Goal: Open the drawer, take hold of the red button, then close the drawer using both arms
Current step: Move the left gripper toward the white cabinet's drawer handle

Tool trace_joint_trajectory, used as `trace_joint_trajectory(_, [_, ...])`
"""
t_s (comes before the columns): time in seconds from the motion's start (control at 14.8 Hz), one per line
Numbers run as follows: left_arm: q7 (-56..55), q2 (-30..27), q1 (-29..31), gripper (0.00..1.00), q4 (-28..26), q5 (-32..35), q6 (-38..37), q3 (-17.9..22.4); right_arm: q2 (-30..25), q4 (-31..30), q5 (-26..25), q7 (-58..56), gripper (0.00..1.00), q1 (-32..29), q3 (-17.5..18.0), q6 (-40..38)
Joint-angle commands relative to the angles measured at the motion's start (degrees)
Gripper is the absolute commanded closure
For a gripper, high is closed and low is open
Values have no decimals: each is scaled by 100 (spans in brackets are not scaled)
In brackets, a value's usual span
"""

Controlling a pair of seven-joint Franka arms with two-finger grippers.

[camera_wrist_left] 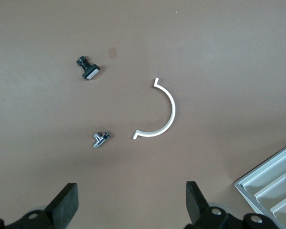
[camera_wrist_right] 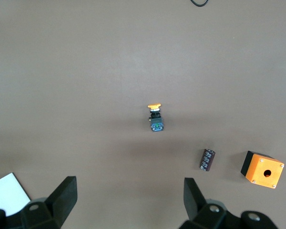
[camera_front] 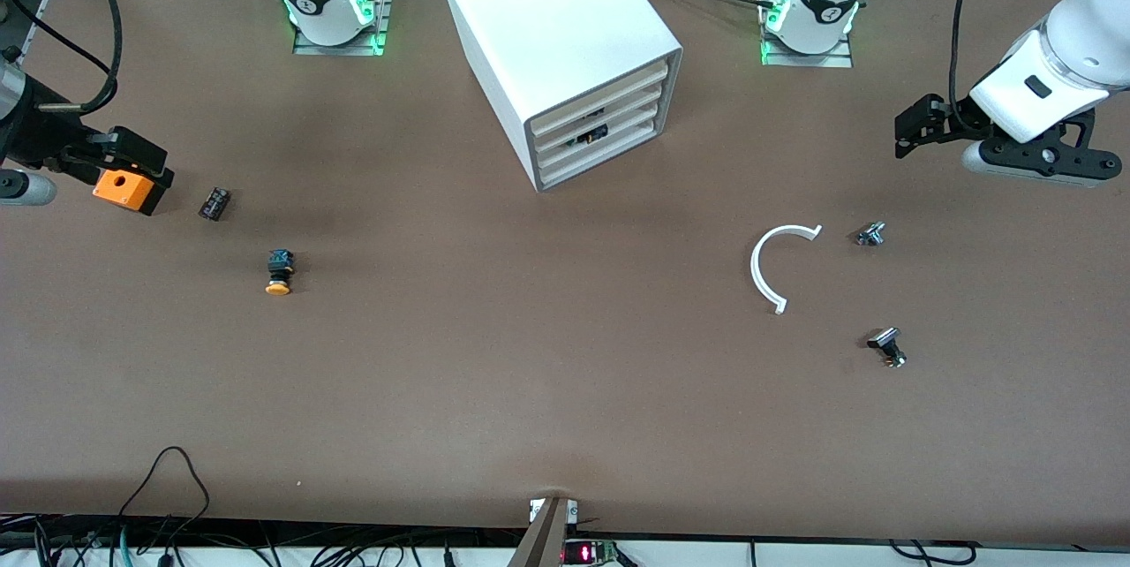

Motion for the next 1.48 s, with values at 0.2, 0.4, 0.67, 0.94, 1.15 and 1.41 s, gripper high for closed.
trace_joint_trajectory(0.2, [-50,35,4,1,138,124,-128,-19,-32,44,-92,41,1,-60,79,-81])
trace_joint_trajectory(0.4, [-58,35,4,1,138,115,-128,-19,-32,44,-100,-3,1,-60,79,-81])
trace_joint_trajectory(0.67, [29,61,-40,1,146,-252,-424,-19,-32,27,-100,50,1,-51,79,-72])
trace_joint_trajectory(0.94, [73,210,-92,1,103,-676,-1480,-106,-40,27,-100,50,1,-51,79,-63])
trace_joint_trajectory(1.15, [450,553,-84,1,32,-1323,-1640,-151,-40,18,-100,50,1,-51,79,-54])
trace_joint_trajectory(1.41, [890,1063,-5,1,-47,-2702,-1570,-151,179,-174,-338,59,1,115,123,-81])
